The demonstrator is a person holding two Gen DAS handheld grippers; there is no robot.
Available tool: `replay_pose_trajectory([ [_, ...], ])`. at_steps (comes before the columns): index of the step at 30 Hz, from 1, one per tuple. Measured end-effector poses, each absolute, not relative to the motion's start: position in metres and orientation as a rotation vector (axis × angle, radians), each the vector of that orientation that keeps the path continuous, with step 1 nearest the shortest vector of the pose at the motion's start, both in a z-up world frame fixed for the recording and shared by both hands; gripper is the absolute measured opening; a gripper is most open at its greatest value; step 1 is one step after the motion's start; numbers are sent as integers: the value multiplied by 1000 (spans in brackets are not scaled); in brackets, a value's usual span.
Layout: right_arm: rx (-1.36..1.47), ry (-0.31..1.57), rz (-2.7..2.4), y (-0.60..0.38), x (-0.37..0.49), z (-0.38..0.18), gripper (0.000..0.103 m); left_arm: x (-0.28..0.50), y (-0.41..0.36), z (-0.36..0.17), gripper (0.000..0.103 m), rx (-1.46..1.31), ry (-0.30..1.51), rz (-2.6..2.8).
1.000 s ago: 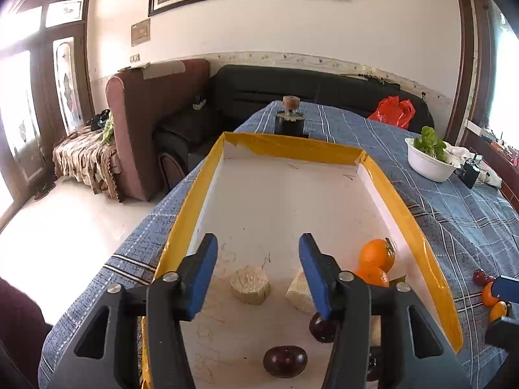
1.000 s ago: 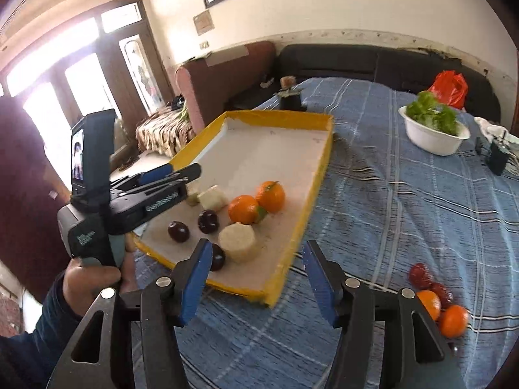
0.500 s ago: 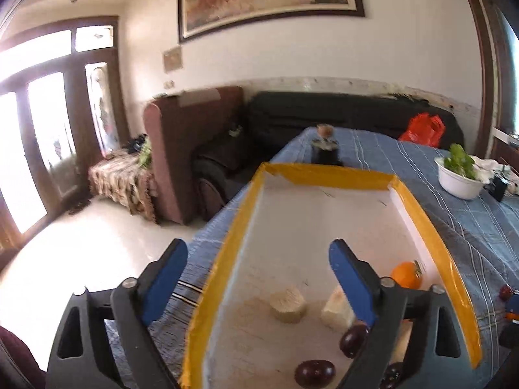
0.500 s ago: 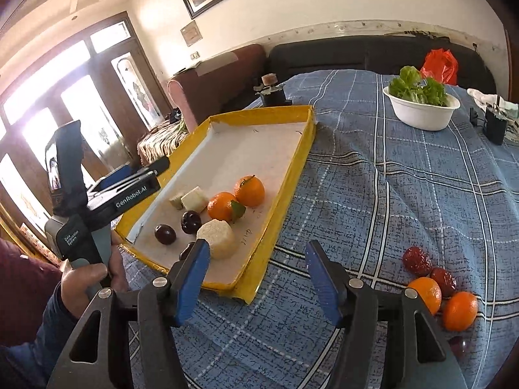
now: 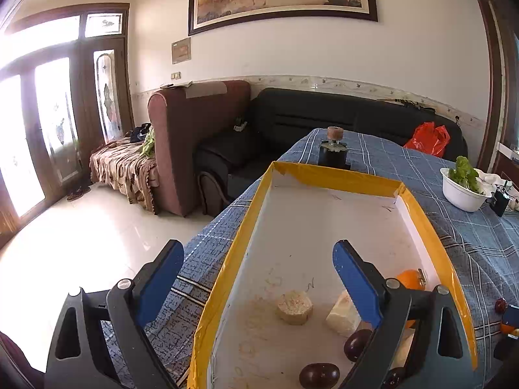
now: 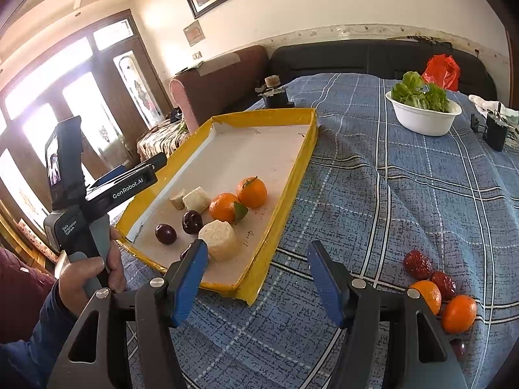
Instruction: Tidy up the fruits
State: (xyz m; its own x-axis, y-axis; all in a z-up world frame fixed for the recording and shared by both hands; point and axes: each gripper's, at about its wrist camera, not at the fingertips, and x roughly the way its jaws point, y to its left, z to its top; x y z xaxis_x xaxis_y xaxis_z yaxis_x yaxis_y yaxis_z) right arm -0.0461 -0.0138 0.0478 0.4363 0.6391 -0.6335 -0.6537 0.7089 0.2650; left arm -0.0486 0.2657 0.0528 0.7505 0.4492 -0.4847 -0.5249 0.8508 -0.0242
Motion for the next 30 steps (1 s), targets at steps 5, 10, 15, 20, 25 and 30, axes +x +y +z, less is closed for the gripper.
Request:
replay_pose_trajectory([
  [5, -41, 768, 804, -12, -49, 49, 70, -47, 269, 50, 93, -181, 497, 527],
  [10, -61, 757, 805, -10, -52, 48, 70, -45, 270, 50, 93, -186, 500, 530],
  [15, -68, 755, 802, -10, -52, 47, 70, -44, 270, 49, 93, -179, 502, 539],
  [20, -57, 768, 803, -11, -50, 46, 70, -45, 271, 50, 93, -195, 507, 532],
  [25, -53, 767, 801, -12, -50, 46, 70, -46, 276, 49, 93, -228, 509, 524],
  [30, -63, 763, 794, -11, -51, 45, 70, -47, 279, 48, 93, -246, 513, 528],
])
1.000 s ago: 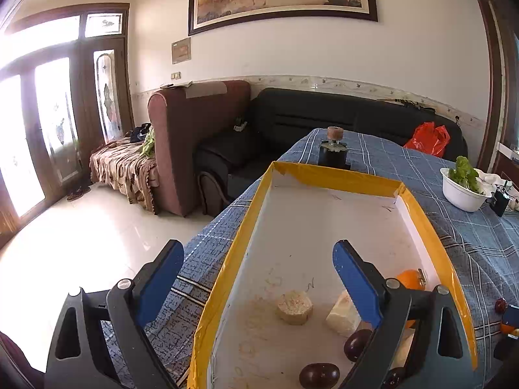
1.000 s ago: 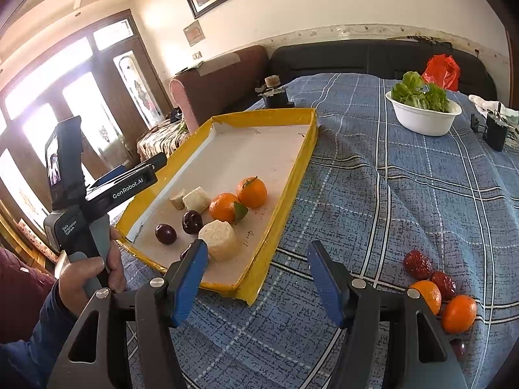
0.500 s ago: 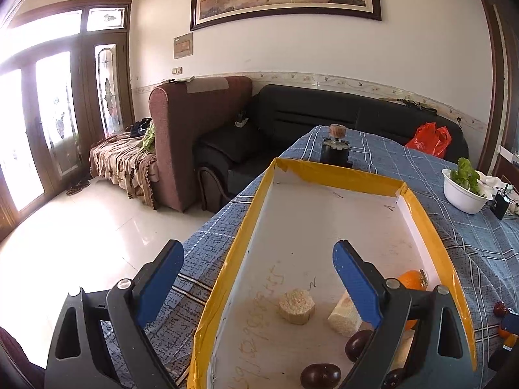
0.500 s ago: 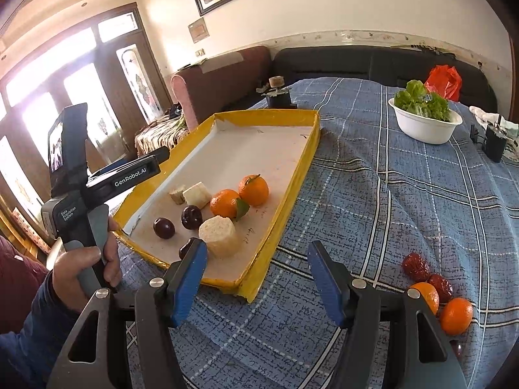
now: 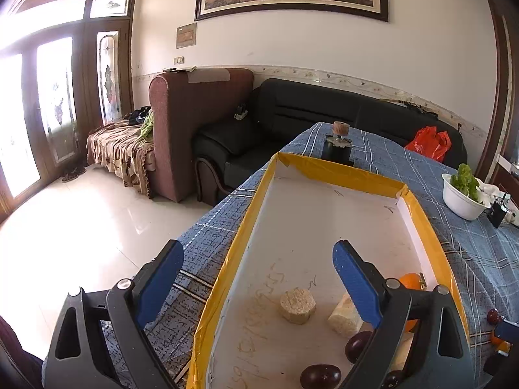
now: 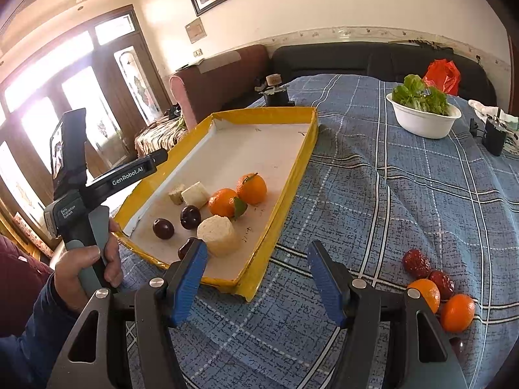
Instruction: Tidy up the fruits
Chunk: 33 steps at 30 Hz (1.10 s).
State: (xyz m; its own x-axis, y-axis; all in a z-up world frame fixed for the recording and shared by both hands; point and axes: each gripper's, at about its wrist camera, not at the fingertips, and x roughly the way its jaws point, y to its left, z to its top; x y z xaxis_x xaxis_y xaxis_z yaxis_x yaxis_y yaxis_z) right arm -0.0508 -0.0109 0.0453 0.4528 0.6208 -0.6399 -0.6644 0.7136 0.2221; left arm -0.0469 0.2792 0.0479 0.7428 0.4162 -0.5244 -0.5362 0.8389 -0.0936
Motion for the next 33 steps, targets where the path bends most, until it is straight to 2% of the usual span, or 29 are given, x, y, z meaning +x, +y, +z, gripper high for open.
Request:
replay_pose_trajectory([
  [24, -15, 733, 735, -29, -50, 56, 70, -46, 258, 52, 94, -128, 484, 583],
  [33, -116, 754, 533, -28, -36, 47, 69, -45, 254, 54, 94, -110, 468, 568],
])
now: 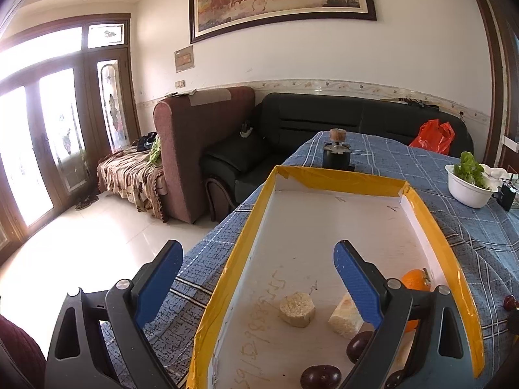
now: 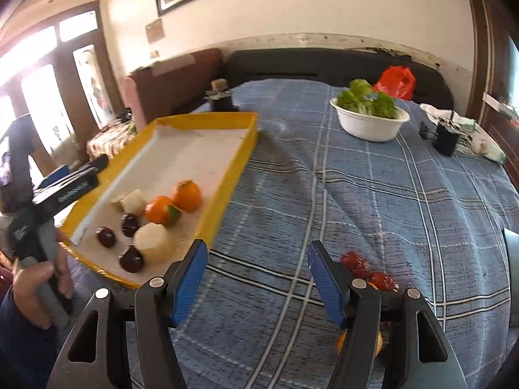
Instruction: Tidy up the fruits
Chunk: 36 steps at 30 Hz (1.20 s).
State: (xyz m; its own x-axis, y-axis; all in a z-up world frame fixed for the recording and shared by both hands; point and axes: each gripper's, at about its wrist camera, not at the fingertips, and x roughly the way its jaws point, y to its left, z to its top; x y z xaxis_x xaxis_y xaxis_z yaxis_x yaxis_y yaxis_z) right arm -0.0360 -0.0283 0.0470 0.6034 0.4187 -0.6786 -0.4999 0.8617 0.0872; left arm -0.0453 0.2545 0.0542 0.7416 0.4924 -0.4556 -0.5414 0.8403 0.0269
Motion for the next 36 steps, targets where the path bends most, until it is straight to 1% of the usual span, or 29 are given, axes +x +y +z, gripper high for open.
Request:
replay_pose_trajectory([
  [5, -153, 728, 392, -30, -21, 48, 69, -45, 253, 54, 94, -107, 463, 556],
  [11, -311, 679, 282, -17, -19, 43, 69, -47, 252, 55, 94, -111, 455, 551],
  [26, -255, 688, 344, -24, -25, 45, 69, -50, 251, 56, 95, -112, 453, 537],
  [29, -219, 681, 412, -24, -30, 50, 70, -50, 261, 60, 94, -183, 453, 505],
  [31, -191, 675, 453, -25, -32, 53, 73, -43, 270, 65, 94, -229, 493, 474],
  [36, -126, 694, 481, -33, -29, 57, 73, -43, 243, 79, 94, -172, 480, 412],
])
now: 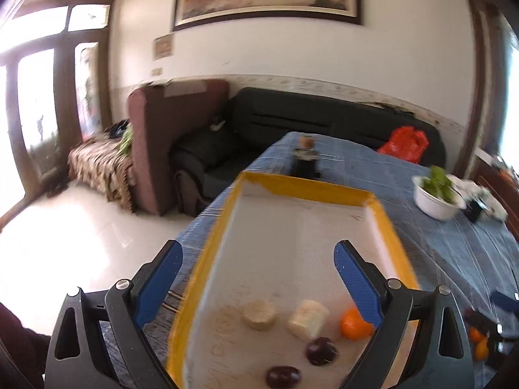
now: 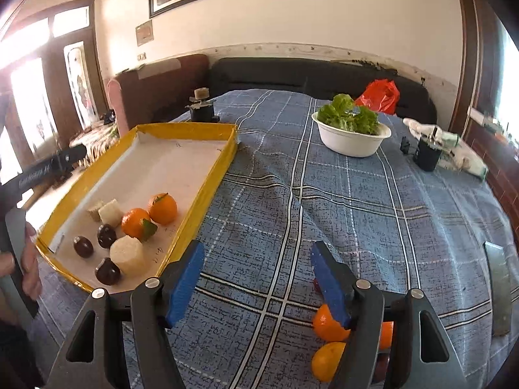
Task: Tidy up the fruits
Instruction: 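Move the open right tool toward the remaining oranges and dates, then move the open left tool to the red dates and oranges on the cloth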
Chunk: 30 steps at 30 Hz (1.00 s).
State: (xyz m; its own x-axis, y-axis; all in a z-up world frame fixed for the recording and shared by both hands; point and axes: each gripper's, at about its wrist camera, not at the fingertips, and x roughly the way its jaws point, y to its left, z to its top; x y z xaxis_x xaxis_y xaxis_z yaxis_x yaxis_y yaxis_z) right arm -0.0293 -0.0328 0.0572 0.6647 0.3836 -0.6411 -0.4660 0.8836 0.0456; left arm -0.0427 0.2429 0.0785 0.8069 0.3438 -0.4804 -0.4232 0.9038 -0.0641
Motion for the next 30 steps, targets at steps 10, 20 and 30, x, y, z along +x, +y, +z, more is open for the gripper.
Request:
replay_pose_trajectory([
  [10, -47, 711, 471, -63, -38, 81, 73, -37, 188, 84, 95, 112, 410, 645],
  [20, -43, 676, 470, -103, -40, 106, 73, -42, 148, 100, 95, 167, 408, 497],
  [30, 172, 759, 407, -186, 5, 82, 49, -32, 81, 86, 84, -22, 644, -106],
])
